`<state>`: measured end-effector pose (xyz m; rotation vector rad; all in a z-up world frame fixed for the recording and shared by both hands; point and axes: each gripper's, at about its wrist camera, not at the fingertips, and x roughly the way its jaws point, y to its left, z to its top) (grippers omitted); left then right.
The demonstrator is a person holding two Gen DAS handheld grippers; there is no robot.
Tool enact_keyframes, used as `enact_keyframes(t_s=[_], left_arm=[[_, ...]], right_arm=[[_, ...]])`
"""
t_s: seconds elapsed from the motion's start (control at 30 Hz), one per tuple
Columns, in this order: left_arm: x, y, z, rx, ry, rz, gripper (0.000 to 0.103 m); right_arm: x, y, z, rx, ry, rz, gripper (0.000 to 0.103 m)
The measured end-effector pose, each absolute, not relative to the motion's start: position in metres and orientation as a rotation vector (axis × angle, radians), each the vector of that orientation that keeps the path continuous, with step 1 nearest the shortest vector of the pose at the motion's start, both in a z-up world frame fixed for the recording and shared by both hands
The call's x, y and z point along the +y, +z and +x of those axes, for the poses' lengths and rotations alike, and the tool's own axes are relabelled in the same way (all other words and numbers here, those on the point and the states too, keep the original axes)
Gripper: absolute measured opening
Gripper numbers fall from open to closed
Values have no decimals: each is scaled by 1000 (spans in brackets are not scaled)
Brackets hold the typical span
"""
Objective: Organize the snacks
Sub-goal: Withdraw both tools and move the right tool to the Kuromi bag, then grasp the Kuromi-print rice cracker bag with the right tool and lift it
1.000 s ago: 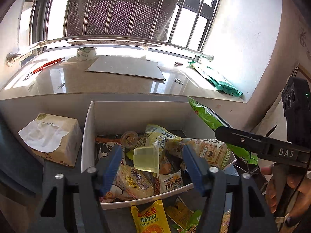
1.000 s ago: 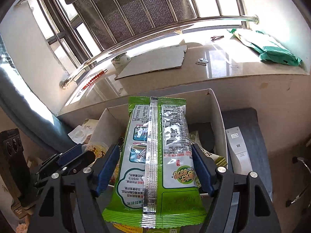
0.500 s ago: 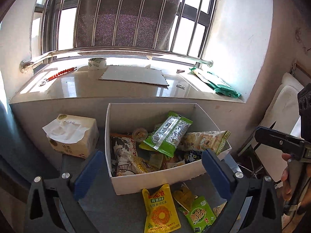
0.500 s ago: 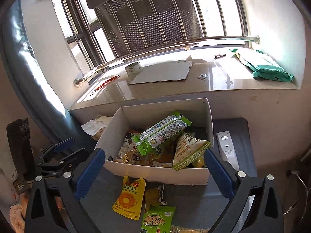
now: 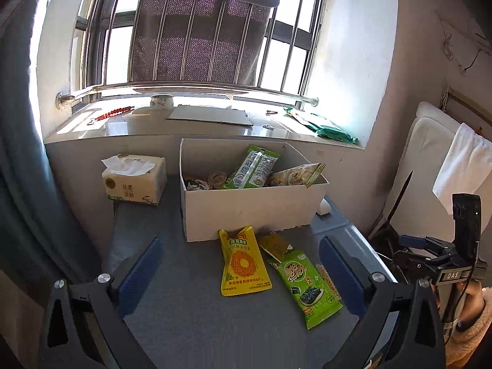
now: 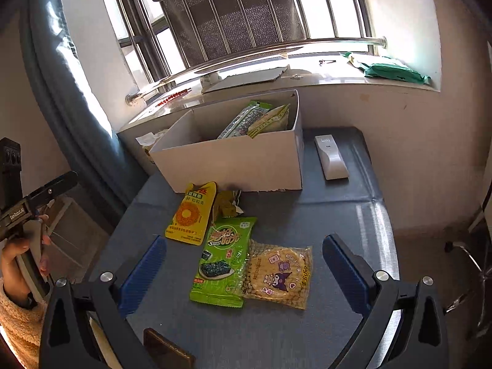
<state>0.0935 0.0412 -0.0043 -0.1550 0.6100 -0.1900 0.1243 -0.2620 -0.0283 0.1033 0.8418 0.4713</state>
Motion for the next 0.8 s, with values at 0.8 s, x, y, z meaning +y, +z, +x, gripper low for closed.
enact_keyframes(t_s=[0.8], left_arm=[[17, -62, 56, 728, -194, -192, 103]], right_arm=[[-229, -144, 175, 1094, 311, -45, 103]])
